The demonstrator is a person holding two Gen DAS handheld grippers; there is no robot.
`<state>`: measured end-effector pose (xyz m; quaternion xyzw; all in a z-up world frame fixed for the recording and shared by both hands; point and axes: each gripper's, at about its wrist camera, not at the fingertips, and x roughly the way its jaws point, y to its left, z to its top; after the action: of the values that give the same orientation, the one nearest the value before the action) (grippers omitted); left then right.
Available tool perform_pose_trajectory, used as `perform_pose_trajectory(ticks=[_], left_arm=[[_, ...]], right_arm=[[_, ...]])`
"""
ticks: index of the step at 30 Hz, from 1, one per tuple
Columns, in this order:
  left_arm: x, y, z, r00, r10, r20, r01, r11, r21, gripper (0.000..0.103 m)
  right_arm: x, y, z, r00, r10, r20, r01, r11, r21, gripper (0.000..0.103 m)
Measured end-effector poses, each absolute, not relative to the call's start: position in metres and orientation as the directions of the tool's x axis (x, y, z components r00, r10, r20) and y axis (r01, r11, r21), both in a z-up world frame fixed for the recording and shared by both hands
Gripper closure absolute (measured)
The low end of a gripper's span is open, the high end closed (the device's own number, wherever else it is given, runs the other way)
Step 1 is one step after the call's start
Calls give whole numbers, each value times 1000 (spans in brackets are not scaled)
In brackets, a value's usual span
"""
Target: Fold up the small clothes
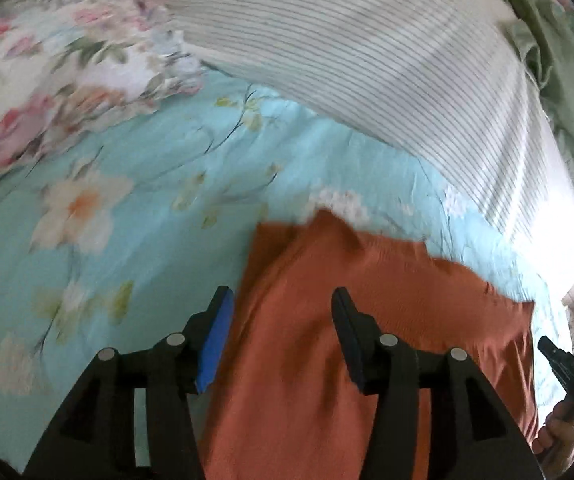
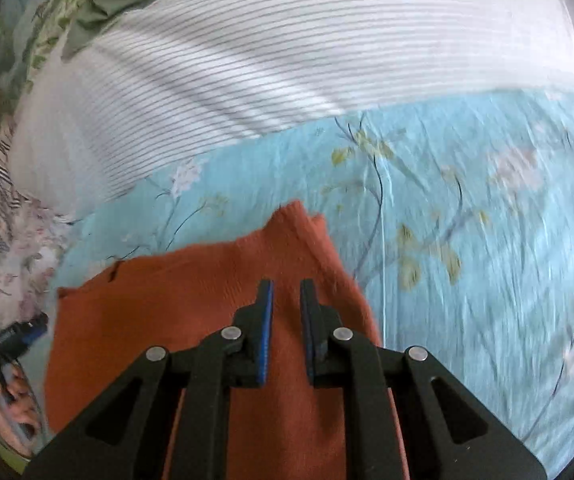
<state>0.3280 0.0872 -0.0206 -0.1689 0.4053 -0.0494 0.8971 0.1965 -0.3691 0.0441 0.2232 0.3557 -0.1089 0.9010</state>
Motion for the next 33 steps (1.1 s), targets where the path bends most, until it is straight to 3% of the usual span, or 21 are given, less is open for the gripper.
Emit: perform_pose_trajectory(ticks=[9, 16, 20, 29, 33], left_arm=[[209, 68, -43, 618, -389, -683, 24, 878, -478, 52], [154, 47, -74, 549, -434, -714, -12, 850, -526, 47], [155, 48, -80, 552, -433, -713, -34, 843, -537, 47], [180, 64, -92, 586, -469, -660, -107, 763, -638, 48], [200, 65, -92, 604, -425, -674, -140, 776, -614, 60]], right_arm=[[150, -305, 9, 706, 148, -693, 256, 859, 444, 88], [108, -283, -6, 727, 199, -658, 260, 806, 531, 84], [90, -273, -2, 735, 204, -647, 259, 797, 546, 60], [73, -262, 0, 742, 216, -635, 250, 789, 561, 59], [75, -261, 2, 744, 224, -630, 242, 788, 566, 59]])
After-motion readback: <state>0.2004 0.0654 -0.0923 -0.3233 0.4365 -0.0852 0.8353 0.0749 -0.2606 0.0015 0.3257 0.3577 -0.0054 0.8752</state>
